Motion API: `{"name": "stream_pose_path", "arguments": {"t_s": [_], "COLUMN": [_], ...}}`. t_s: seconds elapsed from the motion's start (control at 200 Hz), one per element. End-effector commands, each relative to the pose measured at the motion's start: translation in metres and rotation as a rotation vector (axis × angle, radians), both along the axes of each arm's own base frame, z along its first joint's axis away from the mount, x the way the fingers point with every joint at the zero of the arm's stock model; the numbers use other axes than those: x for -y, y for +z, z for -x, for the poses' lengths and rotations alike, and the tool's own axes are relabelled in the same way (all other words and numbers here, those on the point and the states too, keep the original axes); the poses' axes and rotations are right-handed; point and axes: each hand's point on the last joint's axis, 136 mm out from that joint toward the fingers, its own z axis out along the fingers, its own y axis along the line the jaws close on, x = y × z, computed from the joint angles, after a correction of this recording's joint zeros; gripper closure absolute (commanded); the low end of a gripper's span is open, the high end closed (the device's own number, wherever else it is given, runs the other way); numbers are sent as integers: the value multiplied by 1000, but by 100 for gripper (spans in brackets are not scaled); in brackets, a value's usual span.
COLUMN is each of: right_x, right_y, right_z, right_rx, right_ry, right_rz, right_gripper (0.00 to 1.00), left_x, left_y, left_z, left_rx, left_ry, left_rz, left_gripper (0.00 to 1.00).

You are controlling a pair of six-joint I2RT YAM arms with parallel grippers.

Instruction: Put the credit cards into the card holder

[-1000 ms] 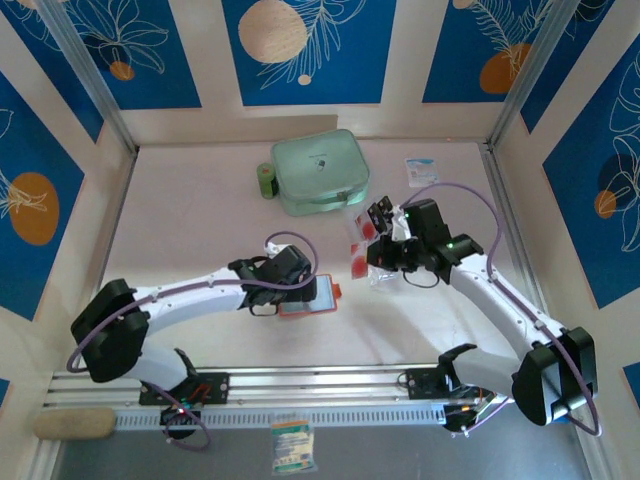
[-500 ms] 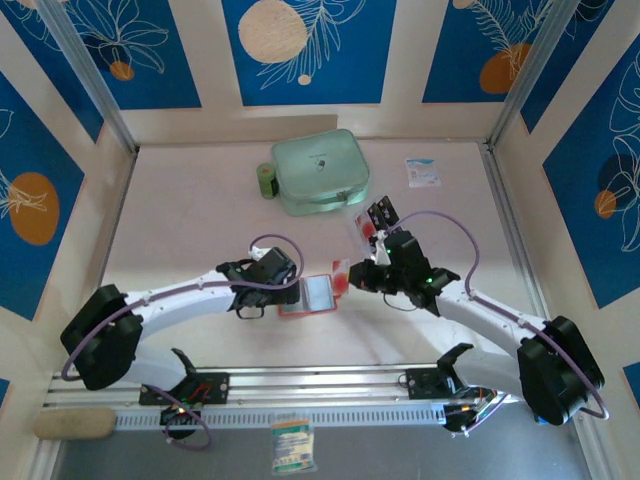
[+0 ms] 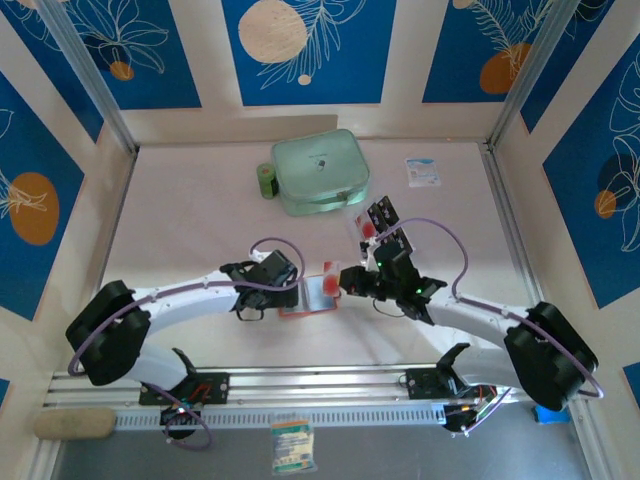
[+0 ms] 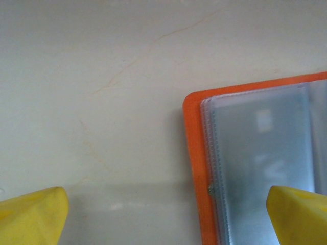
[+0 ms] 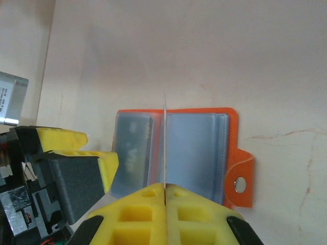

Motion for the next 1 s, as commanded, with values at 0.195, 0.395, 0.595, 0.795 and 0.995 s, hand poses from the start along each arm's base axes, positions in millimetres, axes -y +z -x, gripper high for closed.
{"name": "stream_pose_path", "arguments": {"t_s": [0.195,0.395,0.595,0.795,0.995], "right_x": [-24,-36,-39,-44,-49], "right_y": [5,4,4,2,0], "right_z": [-7,-7,-9,-11,-12], "right_rx": [31,43,52,51,47], "right_ry": [21,44,41,46,50], "right_rz": [-51,-68,-74,-83,-89], "right_gripper": [100,100,100,100,100], "left_x": [-19,-22,-26,-28,-30], "left_y": [-13,-15,-18,-21,-21], "left_z": [9,11,14,17,18], "left_rx": [-36,-47,-55,-61,-62], "left_ry": [28,26,31,32,33], "left_rz": [-66,-80,-92,-98,-99], "left_gripper": [1,1,1,2,2]}}
